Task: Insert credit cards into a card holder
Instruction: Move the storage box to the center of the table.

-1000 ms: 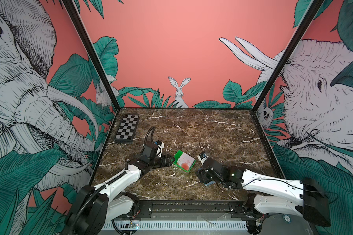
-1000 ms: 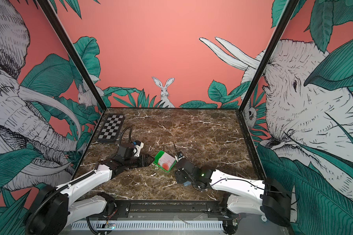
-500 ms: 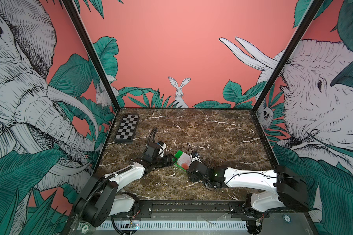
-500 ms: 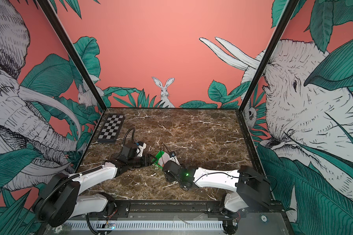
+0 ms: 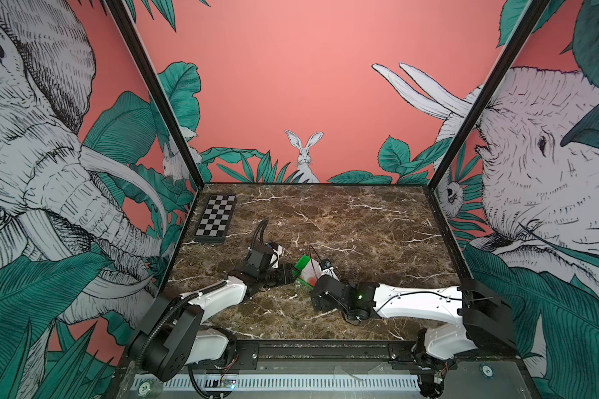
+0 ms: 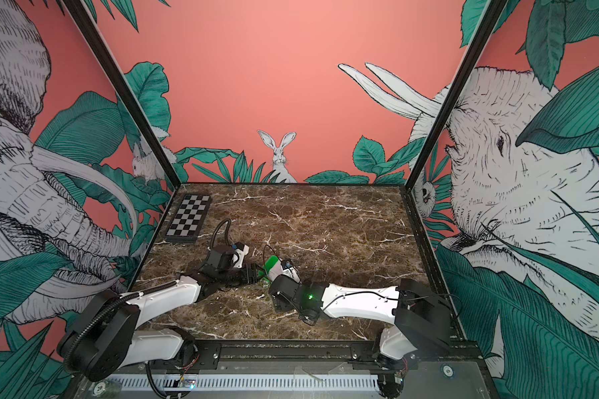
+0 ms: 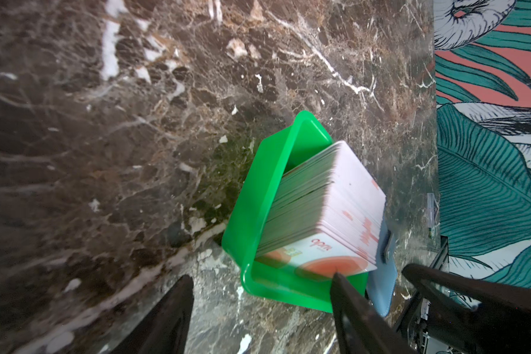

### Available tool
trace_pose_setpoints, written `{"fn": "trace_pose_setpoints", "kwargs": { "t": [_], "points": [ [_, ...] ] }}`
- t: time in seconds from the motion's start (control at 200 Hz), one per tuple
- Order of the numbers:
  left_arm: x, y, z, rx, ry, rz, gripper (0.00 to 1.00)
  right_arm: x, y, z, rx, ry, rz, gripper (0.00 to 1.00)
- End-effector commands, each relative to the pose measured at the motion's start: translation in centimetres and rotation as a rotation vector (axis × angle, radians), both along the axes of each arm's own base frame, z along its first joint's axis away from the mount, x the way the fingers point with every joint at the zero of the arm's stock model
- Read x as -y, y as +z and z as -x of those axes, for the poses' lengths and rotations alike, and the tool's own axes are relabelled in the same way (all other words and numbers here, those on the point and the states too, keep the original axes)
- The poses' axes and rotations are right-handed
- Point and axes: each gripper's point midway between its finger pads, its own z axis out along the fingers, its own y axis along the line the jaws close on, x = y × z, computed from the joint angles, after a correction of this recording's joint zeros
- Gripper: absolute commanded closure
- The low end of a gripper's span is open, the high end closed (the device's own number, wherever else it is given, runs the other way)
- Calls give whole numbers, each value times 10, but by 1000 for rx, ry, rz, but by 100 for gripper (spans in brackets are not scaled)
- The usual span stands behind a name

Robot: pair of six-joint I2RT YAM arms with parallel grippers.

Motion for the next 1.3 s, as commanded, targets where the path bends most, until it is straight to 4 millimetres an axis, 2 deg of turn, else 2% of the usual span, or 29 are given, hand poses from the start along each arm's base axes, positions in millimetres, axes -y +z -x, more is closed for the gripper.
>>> {"fn": "trace_pose_setpoints", "kwargs": {
  "t": [0.0,0.235,0.42,0.485,0.505,0.665,0.89,1.295],
  "points": [
    [1,-2,7,-18,-16,-4,29,-6,4,3,4,25,1,17],
    [2,-2,12,-40,-34,-4,31,-12,1,-2,33,4,5,22],
    [8,3,8,-32,-40,26,33,-20,-12,-4,20,-2,20,22],
    [9,4,6,-30,-36,34,33,-23,-9,-7,29,-14,12,24],
    [10,4,7,-31,-39,37,33,-22,-16,-8,25,-19,35,24],
    [16,2,5,-36,-46,59,34,-17,-18,-22,50,-84,68,31],
    [28,6,-6,-21,-48,80,35,-10,-22,-38,33,-126,54,35],
    [45,5,-31,0,-43,96,38,-5,-28,-59,10,-117,48,36]
  ]
}}
